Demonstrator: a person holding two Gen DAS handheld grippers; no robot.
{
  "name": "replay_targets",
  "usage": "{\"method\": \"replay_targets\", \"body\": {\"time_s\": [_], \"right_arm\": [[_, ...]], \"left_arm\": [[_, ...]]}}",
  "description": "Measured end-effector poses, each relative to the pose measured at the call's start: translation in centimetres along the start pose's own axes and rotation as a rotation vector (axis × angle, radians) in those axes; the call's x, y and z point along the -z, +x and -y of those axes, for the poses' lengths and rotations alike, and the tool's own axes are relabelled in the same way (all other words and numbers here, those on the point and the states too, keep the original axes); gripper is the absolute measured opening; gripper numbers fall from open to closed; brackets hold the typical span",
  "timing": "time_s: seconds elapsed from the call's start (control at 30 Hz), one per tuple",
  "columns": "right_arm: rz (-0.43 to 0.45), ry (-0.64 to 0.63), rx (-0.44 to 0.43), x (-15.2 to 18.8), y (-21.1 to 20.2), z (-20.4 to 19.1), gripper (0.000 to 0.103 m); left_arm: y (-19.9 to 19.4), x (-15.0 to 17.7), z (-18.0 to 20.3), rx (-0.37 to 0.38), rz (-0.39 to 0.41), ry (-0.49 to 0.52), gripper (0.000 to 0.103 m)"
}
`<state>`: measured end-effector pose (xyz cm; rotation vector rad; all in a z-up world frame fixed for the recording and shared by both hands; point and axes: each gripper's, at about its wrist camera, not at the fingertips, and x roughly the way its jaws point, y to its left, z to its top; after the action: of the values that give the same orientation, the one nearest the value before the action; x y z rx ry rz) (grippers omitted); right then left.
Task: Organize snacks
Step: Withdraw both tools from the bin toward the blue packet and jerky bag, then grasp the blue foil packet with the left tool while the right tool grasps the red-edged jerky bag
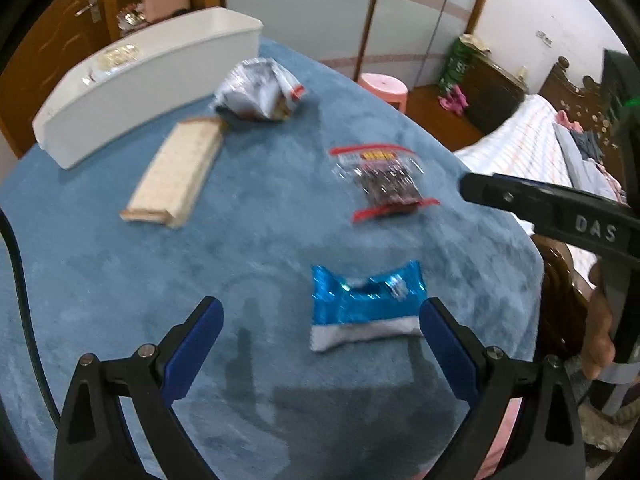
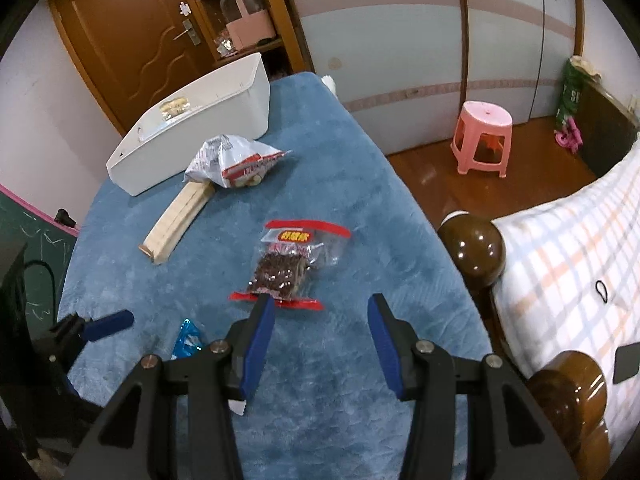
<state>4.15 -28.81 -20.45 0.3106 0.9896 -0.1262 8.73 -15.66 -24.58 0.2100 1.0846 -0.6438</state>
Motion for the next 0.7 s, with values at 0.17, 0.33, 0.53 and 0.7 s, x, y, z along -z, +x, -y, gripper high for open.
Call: {"method": "replay_targets", "body": {"time_s": [0.17,0.33,0.53,0.7], "right_arm": [[0.002,0.01,0.001,0.1,0.1,0.2,0.049],[0.007,0.013,0.005,0.2,-0.1,0.4,0.049],[0.011,0.007,0.006,0.4,-0.2,0.5,0.049],[-0.001,0.008,0.0,0.5,0.4,0.4,0.049]], "left_arm": [[1.4,0.6,1.5,0.052,-0.053,0.005,0.098],[3.3,0.6,3.1,-0.018,-0.071,0.045,0.098],[4.3,0.2,2.5,-0.134,-0.042,0.018,0.098],[4.5,-0.5,0.0,-0.181,-0.037,-0.076,0.098]]}}
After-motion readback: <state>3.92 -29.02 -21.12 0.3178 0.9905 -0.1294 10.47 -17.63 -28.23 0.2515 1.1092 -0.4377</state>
